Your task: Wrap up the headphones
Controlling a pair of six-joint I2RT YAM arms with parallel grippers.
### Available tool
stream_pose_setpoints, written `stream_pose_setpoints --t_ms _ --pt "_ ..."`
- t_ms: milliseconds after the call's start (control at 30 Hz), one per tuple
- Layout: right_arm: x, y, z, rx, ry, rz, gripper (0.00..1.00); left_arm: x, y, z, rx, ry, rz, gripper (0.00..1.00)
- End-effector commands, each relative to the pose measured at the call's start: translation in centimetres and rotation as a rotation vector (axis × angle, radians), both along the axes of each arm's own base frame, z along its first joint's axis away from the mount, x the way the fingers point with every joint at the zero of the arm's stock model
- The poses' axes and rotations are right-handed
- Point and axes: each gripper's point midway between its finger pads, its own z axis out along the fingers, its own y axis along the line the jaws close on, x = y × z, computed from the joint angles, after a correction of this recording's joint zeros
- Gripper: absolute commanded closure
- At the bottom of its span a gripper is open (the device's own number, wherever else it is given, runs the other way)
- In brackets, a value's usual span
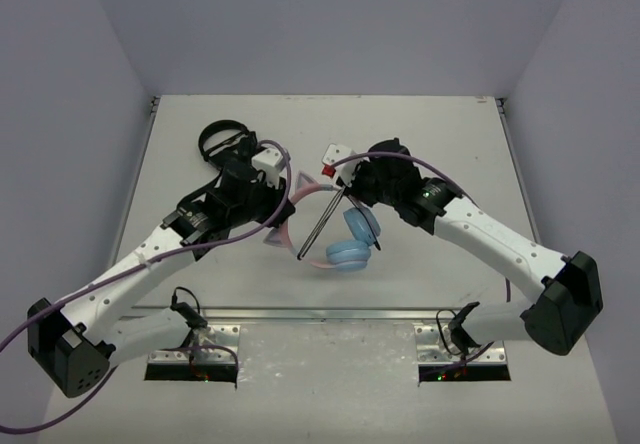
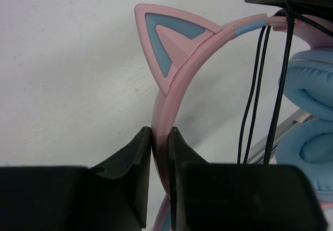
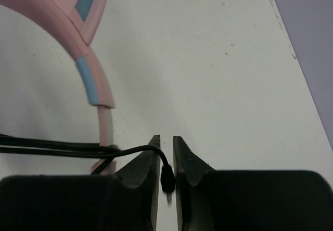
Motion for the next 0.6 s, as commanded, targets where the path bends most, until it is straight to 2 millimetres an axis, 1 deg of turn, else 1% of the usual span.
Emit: stream_pose_setpoints --t_ms 0,33,67,133,167,200,233,333,367,400,467,500,567 --pt "2.4 -1.7 2.1 0.094 -0.071 -0.128 0.84 -1.0 -2.4 4.6 -0.101 -0.036 -0.114 1.00" --pt "2.5 -1.8 2.1 0.102 -0.066 -0.137 0.80 -0.9 -2.5 5.6 -0.121 -0.056 -0.111 1.00" --pt "2.5 -1.7 1.9 0.117 -0.054 -0.131 0.78 -0.7 -2.6 6.2 -0.139 -0.061 -0.102 1.00" --pt "2.9 -2.5 2.0 0.159 -0.027 -0.169 0.75 -0.4 -2.8 7.3 -0.168 -0.081 -0.089 1.00" --pt "2.7 -2.2 2.1 0.187 -0.006 -0.149 0.73 -0.3 -3.0 7.8 -0.186 -0.085 -0.084 1.00" --pt "2.9 -2.6 2.4 0.218 0.007 -0.174 0.65 -0.2 -3.0 8.1 -0.193 -0.088 -0.079 1.00" --pt "2.9 -2.8 2.7 0.242 0.008 -0.182 0.59 0.1 -3.1 8.0 -0.192 -0.088 -0.070 1.00" --pt "3.3 -3.5 3.3 0.313 0.032 -0.220 0.48 0.7 -3.3 8.3 -0.192 -0.097 -0.061 1.00" --pt "3.4 -3.7 3.4 0.347 0.054 -0.241 0.47 0.8 -3.3 8.3 -0.190 -0.097 -0.059 1.00" --pt "3.8 -4.4 3.3 0.376 0.075 -0.257 0.44 0.9 -3.6 8.4 -0.192 -0.095 -0.069 1.00" --pt "4.3 -5.0 2.9 0.417 0.127 -0.297 0.43 1.0 -3.8 8.5 -0.192 -0.098 -0.077 1.00" --pt "4.6 -5.6 2.7 0.431 0.145 -0.314 0.42 1.2 -3.8 9.0 -0.197 -0.107 -0.074 0.99" --pt "4.9 -6.3 1.7 0.436 0.176 -0.350 0.42 1.8 -3.6 8.5 -0.168 -0.088 -0.040 1.00"
